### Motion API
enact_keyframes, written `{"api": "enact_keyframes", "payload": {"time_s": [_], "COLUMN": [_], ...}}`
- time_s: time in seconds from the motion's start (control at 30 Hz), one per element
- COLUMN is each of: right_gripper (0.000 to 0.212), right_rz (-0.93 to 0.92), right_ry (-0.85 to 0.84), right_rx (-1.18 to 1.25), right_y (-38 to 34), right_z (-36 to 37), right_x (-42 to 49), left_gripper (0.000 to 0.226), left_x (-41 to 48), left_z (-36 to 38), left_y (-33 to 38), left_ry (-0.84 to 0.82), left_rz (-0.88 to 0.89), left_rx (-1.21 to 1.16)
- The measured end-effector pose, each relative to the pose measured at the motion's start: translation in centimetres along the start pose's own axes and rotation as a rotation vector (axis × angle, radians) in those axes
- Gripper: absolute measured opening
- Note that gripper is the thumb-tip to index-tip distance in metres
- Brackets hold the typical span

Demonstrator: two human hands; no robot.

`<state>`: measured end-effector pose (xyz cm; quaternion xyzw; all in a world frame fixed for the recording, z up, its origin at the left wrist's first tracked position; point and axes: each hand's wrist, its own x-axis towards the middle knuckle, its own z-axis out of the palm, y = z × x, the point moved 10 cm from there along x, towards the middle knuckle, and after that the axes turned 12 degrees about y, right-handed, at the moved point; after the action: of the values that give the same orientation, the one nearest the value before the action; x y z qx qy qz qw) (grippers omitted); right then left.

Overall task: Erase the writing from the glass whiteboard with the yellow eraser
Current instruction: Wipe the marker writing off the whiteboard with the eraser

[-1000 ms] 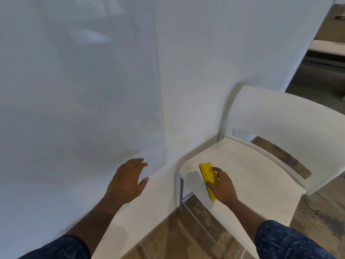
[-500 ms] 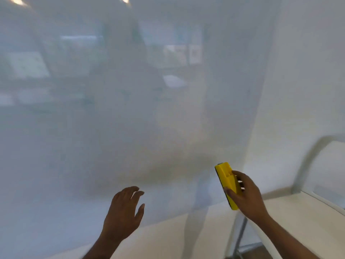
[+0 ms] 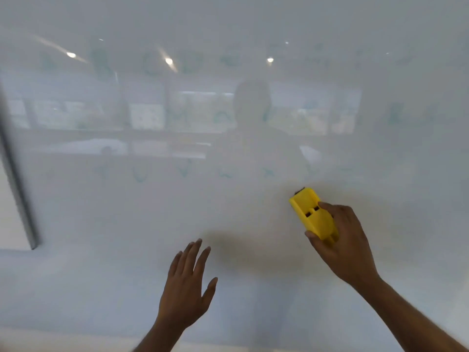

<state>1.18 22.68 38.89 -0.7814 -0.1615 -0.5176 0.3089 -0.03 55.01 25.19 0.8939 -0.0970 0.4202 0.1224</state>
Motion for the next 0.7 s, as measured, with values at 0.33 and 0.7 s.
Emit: {"api": "enact_keyframes", "payload": {"time_s": [0.33, 0.7], "right_gripper": [0.059, 0.057], "right_rz": [-0.251, -0.455], "right_ry": [0.112, 0.121], "right_rx": [-0.093, -0.182], "right_y": [-13.1, -23.1], "right_z": [4.6, 9.3], "right_x": [12.4, 19.8], "left_gripper": [0.068, 0.068], "left_x": [6.1, 13.9], "left_z": [-7.5, -15.5], "left_y": [-7.5, -12.2], "left_ry": [0.176, 0.345], "left_rz": [0.018, 0.104], "left_rx": [0.089, 0.16]}}
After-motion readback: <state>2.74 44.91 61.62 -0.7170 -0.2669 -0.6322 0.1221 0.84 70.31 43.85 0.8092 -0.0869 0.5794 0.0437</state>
